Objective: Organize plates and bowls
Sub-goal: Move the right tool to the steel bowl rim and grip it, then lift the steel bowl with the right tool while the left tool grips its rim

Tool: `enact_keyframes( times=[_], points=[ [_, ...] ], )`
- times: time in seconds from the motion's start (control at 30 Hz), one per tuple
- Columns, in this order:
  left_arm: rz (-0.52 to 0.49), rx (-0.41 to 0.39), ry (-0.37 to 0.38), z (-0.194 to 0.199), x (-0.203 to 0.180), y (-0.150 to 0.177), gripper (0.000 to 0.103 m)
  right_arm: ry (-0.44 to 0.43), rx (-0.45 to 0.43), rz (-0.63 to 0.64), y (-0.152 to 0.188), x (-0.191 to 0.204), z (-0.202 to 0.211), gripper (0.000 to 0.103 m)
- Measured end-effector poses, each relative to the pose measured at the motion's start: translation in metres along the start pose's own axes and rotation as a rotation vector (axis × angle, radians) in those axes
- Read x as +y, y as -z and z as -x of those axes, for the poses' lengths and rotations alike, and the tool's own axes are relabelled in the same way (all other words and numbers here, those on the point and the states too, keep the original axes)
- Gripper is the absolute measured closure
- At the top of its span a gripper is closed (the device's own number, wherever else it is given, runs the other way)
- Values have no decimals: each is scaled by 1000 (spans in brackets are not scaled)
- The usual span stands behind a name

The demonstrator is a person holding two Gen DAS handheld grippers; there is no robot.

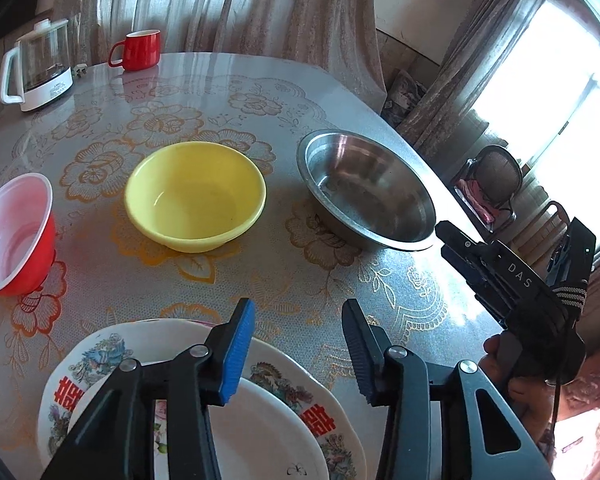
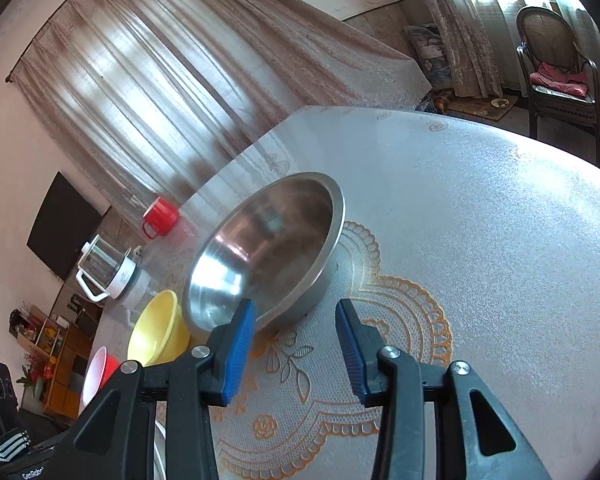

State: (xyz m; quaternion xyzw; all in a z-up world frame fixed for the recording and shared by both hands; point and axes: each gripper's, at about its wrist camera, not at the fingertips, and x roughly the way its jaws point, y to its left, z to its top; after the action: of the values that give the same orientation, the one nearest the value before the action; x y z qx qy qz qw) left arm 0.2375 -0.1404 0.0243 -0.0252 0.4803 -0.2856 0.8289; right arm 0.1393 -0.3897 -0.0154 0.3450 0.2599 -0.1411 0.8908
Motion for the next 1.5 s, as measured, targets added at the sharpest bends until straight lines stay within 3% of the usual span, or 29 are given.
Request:
enact_keyframes(
  times=[0.2,0.27,0.3,0.43,0.53,0.7,0.83,0.87,0.93,1.1,1.17,1.23,1.37,1.5],
  points=[
    [10,-13,26,-15,-10,-16,58,-46,-89,-44,-14,-12,-12,61],
    [28,-36,40,-18,-10,-22,53,-49,-132,-37,-15,-15,-13,63],
    [34,-53,41,-19,-10,-24,47,-54,-133,-38,-15,-16,-16,65],
    [31,-115,15,-26,-13,-34,45,-52,-102,-37,-18,-21,-24,72],
    [44,-103,-5,-35,-14,-41,35,-49,-112,-70,-20,-28,-24,79],
    [47,-52,29,-50,-20,-48,34,-66,-92,-90,-20,-32,-27,85],
    [43,-29,-9,-61,-24,-55,38,-50,-83,-66,-19,-27,-30,85],
    [50,-25,-12,-63,-25,-56,47,-51,-74,-68,-19,-28,-31,85],
    [54,-3,-13,-70,-26,-58,54,-55,-69,-67,-19,-29,-32,85],
    [65,30,-17,-87,-26,-62,55,-40,-69,-27,-17,-24,-34,85],
    [55,26,-7,-90,-30,-63,73,-57,-68,-31,-18,-27,-33,89],
    [44,19,-18,-93,-32,-63,75,-53,-71,-27,-18,-26,-32,89],
    [112,19,50,-93,-24,-60,78,-60,-72,-38,-18,-29,-32,89],
    [88,9,67,-86,-31,-51,78,-70,-52,-66,-18,-33,-34,88]
  ],
)
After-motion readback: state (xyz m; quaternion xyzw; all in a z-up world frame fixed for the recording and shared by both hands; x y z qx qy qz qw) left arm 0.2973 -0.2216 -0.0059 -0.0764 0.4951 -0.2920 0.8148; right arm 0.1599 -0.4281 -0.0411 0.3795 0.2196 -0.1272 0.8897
